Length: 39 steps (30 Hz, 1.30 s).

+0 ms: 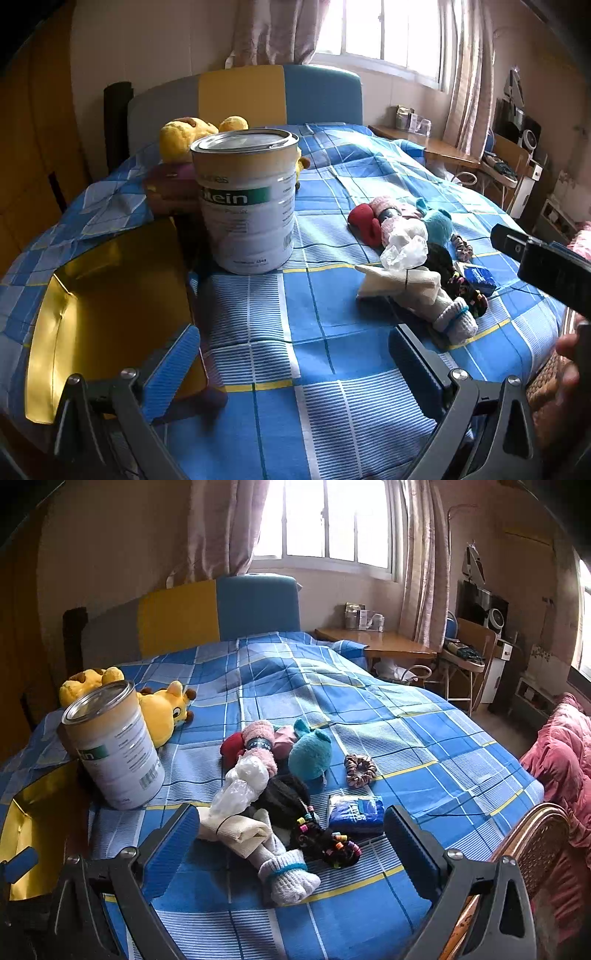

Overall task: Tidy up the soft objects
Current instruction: 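Move both tools toward the soft items on the bed, then grasp the beige rolled cloth with the left gripper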

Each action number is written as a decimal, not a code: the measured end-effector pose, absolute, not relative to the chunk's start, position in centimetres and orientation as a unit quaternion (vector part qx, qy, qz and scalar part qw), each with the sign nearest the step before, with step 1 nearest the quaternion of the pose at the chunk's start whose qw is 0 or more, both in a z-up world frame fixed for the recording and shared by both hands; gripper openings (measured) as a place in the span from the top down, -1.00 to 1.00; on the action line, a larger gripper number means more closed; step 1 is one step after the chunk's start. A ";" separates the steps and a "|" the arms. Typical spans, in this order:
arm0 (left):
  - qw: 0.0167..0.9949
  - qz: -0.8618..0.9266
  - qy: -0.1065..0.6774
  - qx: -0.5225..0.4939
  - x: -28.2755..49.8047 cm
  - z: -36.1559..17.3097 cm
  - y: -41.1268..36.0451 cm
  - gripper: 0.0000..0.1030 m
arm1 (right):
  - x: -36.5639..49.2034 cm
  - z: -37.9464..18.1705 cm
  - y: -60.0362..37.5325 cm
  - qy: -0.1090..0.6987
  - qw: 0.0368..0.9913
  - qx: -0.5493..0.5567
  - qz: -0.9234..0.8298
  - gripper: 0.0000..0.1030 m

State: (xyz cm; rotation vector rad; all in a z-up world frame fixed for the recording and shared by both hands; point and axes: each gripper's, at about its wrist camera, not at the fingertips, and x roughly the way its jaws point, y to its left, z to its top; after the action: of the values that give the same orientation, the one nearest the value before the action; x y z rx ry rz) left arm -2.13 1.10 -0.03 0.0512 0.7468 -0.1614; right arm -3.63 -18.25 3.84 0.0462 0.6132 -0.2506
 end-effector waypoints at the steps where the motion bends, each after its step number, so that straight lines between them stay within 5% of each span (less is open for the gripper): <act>1: 0.927 -0.078 0.366 0.025 -2.1 -0.1 1.1 -0.99 | -3.6 3.9 -18.4 0.301 0.945 0.024 -0.124 -0.99; 33: 0.894 -0.125 0.429 0.027 -0.2 -2.1 -1.5 -0.99 | 0.7 5.9 -26.8 0.247 0.942 0.084 -0.208 -0.99; 39: 0.867 -0.164 0.470 0.022 1.6 -3.3 -3.4 -0.72 | 2.7 3.5 -28.8 0.267 0.934 0.103 -0.214 -0.99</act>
State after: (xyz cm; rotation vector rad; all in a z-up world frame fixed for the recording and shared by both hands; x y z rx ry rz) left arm 1.56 -3.42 -3.33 0.0461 0.9847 -0.3435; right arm 2.65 -28.78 3.53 0.2106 0.5460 -0.4381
